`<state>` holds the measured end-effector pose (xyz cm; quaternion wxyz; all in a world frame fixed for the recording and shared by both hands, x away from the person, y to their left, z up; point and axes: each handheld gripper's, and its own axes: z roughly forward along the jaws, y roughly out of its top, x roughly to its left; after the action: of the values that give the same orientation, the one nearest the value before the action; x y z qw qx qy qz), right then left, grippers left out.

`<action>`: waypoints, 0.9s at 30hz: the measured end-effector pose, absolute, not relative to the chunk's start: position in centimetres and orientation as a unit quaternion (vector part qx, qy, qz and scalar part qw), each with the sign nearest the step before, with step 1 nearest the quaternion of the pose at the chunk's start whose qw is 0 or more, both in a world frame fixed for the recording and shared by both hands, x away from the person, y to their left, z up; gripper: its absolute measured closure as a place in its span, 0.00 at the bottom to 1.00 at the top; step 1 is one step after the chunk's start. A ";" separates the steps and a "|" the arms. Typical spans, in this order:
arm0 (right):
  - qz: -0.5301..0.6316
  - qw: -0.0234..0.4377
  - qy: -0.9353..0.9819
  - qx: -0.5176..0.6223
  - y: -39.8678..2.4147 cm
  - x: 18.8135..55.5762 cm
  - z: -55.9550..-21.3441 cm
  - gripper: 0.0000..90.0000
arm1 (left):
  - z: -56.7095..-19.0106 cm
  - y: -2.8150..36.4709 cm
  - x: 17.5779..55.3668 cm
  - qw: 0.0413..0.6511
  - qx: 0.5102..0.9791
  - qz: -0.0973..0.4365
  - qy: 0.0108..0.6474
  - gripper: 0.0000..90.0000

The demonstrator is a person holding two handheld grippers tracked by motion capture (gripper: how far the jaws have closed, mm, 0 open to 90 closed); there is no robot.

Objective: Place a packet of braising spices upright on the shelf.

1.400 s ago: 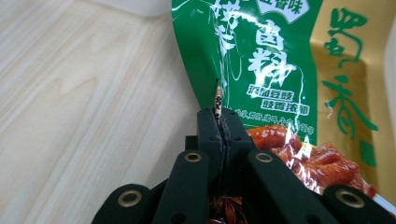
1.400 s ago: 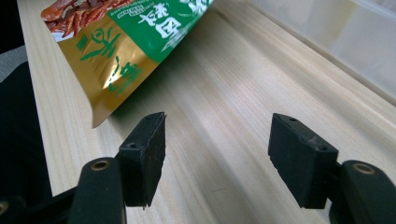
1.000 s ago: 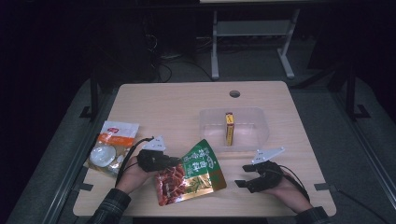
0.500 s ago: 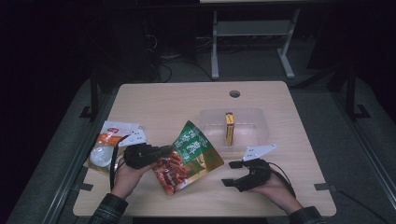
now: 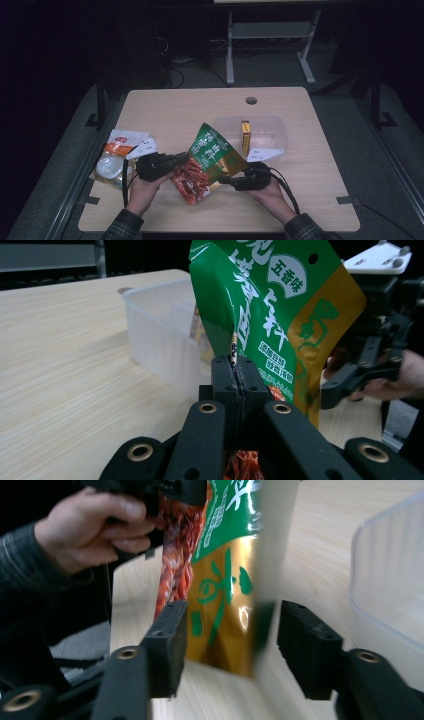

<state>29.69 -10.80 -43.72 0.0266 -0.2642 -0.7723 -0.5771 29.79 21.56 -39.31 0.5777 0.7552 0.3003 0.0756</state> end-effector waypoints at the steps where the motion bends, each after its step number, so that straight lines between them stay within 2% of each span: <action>1: -0.582 0.028 -0.769 -0.263 -10.7 29.7 -43.7 0.66 | -39.3 21.5 29.7 0.581 0.754 0.075 0.298 0.99; 11: -0.595 0.051 -0.757 -0.263 -10.8 30.3 -43.4 0.95 | -39.8 21.4 29.6 0.578 0.755 0.075 0.300 0.99; 17: -0.579 0.058 -0.775 -0.244 -11.2 30.5 -42.7 0.99 | -40.1 21.2 28.9 0.565 0.768 0.076 0.293 0.99; 27: -0.574 0.044 -0.786 -0.225 -12.0 30.8 -41.4 1.00 | -40.6 20.7 27.6 0.535 0.794 0.078 0.279 0.98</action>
<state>30.78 -12.03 -41.36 0.0444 -0.2249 -0.7861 -0.5741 27.65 20.69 -40.62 0.5349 0.7935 0.2795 0.0780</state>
